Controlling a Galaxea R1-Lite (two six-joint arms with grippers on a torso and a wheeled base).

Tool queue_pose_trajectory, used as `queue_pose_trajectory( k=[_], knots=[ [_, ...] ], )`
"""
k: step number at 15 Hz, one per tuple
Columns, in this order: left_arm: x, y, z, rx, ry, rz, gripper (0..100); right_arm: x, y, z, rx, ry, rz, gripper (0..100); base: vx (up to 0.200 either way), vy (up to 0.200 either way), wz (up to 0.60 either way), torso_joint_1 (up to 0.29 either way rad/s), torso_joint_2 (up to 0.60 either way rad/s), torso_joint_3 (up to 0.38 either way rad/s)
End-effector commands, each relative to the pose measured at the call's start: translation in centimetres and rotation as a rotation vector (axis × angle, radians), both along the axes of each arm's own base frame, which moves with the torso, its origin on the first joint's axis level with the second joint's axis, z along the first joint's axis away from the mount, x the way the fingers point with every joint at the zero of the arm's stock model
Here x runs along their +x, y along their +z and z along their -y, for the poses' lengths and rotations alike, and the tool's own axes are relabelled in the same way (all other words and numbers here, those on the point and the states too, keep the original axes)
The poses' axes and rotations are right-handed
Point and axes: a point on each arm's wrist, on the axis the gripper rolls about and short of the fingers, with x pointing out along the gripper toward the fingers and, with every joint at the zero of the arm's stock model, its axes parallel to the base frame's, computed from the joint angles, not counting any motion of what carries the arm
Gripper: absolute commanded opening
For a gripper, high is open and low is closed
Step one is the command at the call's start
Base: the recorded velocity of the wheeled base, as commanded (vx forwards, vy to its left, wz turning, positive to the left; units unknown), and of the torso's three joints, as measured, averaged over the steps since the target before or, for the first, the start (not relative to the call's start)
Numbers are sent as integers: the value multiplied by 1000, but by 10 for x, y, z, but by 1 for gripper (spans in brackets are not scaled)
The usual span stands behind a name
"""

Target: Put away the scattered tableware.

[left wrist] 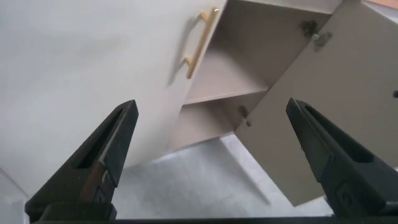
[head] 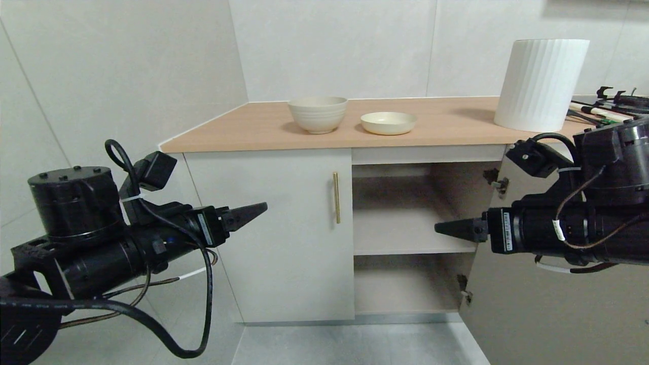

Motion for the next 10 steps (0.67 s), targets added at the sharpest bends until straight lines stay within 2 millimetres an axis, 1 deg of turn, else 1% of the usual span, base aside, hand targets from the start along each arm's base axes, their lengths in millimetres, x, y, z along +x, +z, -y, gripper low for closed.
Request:
queue_pose_trajectory(
  k=[1, 3, 9, 10],
  knots=[
    [0, 3, 0, -5, 0, 12, 100, -2, 0, 1, -3, 1, 5, 100, 200, 0, 0, -7, 2, 2],
    [-2, 7, -1, -9, 0, 27, 100, -6, -1, 4, -24, 11, 16, 100, 200, 0, 0, 5, 2, 12],
    [-3, 8, -1, -10, 0, 31, 100, -16, 6, 8, -8, 25, 48, 100, 200, 0, 0, 1, 3, 3],
    [-6, 11, -1, -13, -3, 40, 100, -18, 7, 9, -12, 32, 57, 100, 0, 0, 0, 0, 0, 0]
  ],
)
